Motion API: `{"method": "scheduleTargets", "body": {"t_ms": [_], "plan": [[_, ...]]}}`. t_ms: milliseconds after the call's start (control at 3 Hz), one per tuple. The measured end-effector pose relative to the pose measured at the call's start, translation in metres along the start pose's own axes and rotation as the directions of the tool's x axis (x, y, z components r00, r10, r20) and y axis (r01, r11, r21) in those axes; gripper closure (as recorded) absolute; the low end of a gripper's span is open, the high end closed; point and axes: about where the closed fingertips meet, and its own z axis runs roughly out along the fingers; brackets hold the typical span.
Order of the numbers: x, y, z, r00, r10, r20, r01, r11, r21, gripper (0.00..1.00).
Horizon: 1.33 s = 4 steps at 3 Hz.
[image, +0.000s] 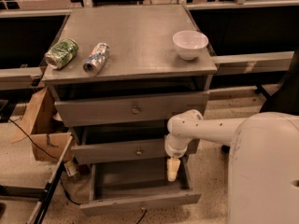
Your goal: Open middle drawer
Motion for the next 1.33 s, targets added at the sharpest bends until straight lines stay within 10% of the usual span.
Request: {"method": "scheduleTargets", "body": {"t_ms": [1333], "plan": [[-0.0004, -0.0107, -0.0089, 1.0, 0.0, 0.0, 0.0, 1.0, 0.0, 0.82]]}}
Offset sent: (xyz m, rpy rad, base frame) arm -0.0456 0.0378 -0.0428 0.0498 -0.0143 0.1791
